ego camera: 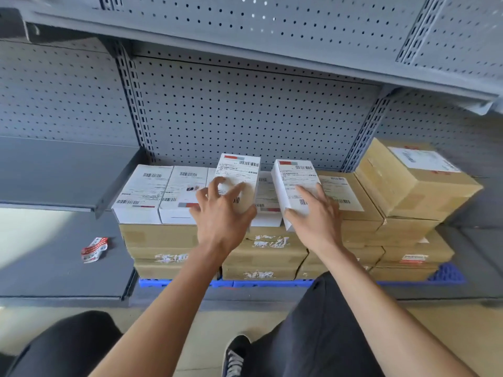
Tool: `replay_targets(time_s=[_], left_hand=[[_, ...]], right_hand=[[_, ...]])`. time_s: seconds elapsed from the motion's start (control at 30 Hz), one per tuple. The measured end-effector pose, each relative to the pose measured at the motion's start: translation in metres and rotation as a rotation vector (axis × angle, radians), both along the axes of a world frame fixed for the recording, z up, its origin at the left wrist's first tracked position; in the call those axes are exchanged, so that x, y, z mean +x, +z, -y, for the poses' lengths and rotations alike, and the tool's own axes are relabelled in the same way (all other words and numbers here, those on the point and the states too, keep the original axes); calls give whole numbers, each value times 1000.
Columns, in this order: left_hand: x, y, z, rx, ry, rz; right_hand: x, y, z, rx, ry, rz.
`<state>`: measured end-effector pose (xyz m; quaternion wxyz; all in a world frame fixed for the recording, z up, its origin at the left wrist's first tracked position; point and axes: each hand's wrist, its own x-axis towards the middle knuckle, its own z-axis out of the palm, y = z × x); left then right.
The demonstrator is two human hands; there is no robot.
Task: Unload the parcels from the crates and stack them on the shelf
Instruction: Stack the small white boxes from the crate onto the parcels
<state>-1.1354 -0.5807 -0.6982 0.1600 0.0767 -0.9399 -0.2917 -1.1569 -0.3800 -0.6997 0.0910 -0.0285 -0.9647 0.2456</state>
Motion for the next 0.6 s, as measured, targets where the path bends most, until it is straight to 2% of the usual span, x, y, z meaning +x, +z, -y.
replay_targets(time_s=[0.27,0.6], left_hand=[[-17,-3,-26,-61,-15,56],[-24,-6,-34,-144,21,120]], right_hand=[[-20,-5,-21,-7,-49,88],[-43,-14,-11,46,-8,132]])
